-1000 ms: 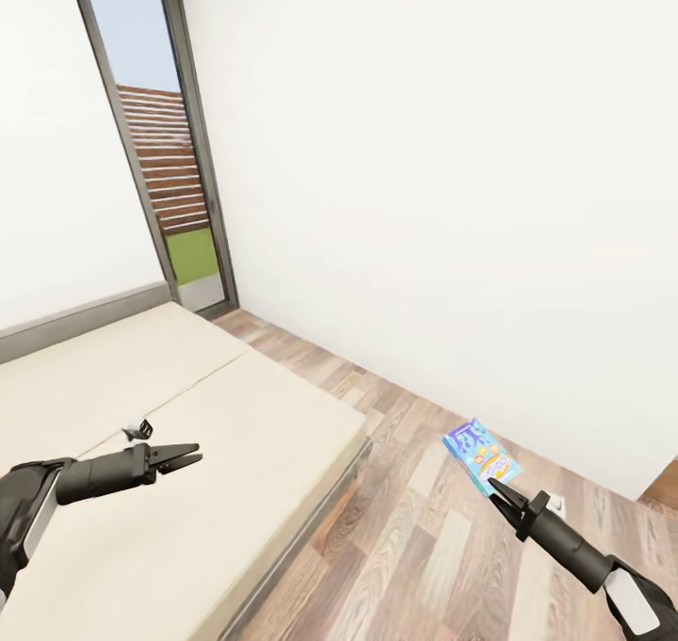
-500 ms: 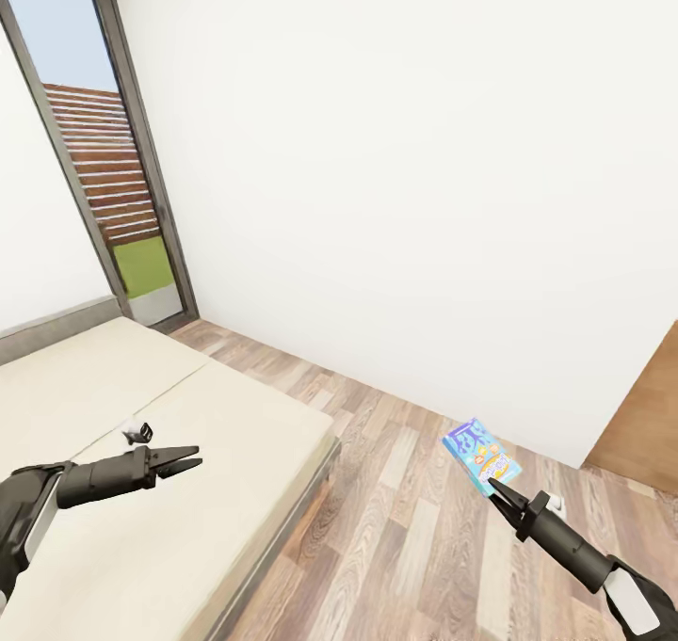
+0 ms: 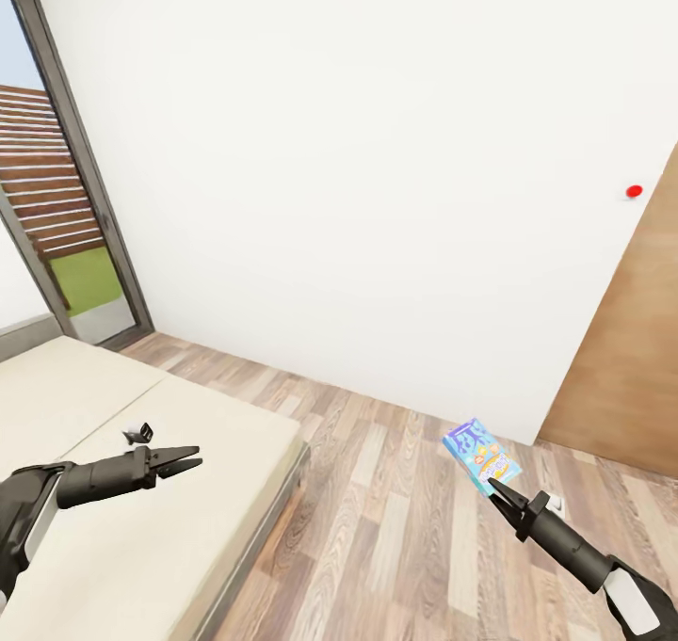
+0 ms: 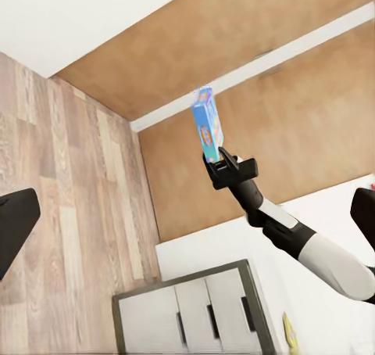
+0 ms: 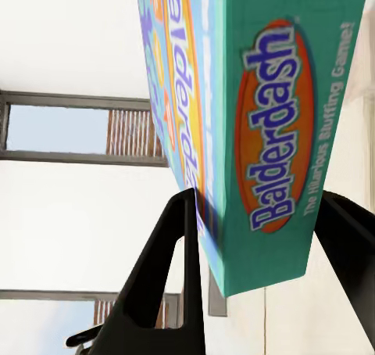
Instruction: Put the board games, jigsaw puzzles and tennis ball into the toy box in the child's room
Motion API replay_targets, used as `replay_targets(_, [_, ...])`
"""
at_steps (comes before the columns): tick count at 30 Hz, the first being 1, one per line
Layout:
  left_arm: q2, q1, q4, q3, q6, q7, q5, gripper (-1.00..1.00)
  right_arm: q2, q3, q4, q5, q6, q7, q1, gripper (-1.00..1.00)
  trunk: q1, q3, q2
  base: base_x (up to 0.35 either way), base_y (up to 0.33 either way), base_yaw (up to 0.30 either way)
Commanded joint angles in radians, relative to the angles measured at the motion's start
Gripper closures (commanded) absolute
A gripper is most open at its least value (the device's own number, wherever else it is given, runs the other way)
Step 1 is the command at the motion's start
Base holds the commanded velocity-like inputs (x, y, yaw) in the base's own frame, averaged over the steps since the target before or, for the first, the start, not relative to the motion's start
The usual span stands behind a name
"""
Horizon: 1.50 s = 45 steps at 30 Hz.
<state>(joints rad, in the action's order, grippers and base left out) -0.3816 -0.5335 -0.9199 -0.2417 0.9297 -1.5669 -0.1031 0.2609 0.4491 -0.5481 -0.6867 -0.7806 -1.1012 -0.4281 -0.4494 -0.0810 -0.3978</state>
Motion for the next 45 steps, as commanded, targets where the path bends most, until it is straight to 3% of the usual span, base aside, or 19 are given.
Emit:
replay_targets(1, [0.0, 0.0, 0.0, 0.0, 0.011, -0.004, 0.0, -1.0, 0.0, 0.002, 0.0, -0.005, -0.007, -0.002, -0.001, 1.0, -0.001, -0.002, -0.002, 0.0, 0.0, -0.285])
replay_targets(45, [0.004, 0.0, 0.001, -0.001, 0.012, -0.004, 0.002, -1.0, -0.002, 0.0, 0.002, -0.004, -0.006, 0.007, -0.001, 1.0, -0.001, 0.025, -0.002, 0.0, 0.0, -0.285])
